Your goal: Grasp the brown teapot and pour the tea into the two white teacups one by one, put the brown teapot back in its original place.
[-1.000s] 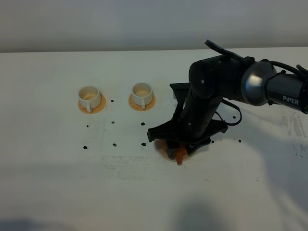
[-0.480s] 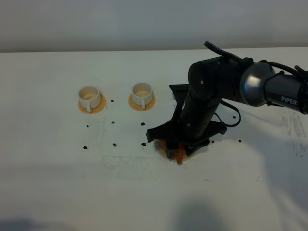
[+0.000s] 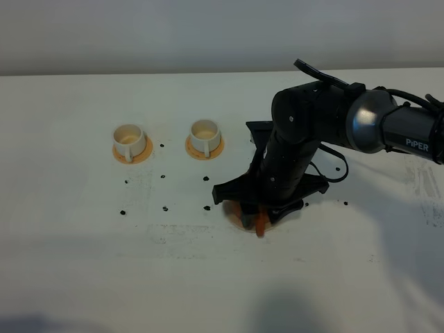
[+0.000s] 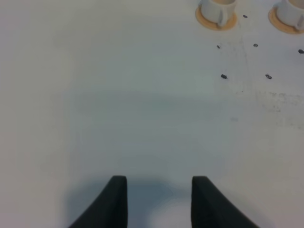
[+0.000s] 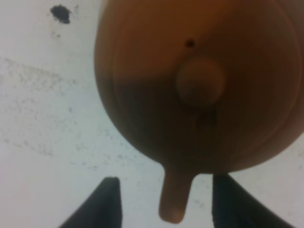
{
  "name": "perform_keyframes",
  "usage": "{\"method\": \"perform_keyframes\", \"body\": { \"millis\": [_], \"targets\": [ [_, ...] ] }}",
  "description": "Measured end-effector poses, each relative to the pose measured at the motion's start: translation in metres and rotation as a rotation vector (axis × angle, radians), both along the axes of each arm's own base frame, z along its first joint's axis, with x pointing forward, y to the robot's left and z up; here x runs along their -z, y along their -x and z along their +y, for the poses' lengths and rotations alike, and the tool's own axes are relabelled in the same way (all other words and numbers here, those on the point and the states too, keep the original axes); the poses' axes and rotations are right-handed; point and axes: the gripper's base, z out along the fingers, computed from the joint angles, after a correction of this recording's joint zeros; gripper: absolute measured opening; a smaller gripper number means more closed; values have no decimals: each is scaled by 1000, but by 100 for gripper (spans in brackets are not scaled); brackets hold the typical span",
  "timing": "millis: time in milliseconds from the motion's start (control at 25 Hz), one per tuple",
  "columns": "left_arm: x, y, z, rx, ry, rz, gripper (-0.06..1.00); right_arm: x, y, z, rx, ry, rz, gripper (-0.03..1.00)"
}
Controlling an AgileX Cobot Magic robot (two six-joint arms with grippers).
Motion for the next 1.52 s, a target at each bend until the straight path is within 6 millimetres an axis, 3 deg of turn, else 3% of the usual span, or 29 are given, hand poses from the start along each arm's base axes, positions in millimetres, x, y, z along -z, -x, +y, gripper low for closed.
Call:
{"method": "perform_keyframes", "body": {
  "millis": [1320, 1440, 1520],
  "targets": [
    [0, 0, 0, 0, 0, 0, 31, 8, -1, -2, 2, 41, 8, 45],
    [0, 0, 0, 0, 0, 0, 31, 8, -2, -3, -7, 49, 1, 40],
    [0, 0, 0, 0, 0, 0, 31, 9, -2, -4, -34, 57, -1, 29]
  ]
}}
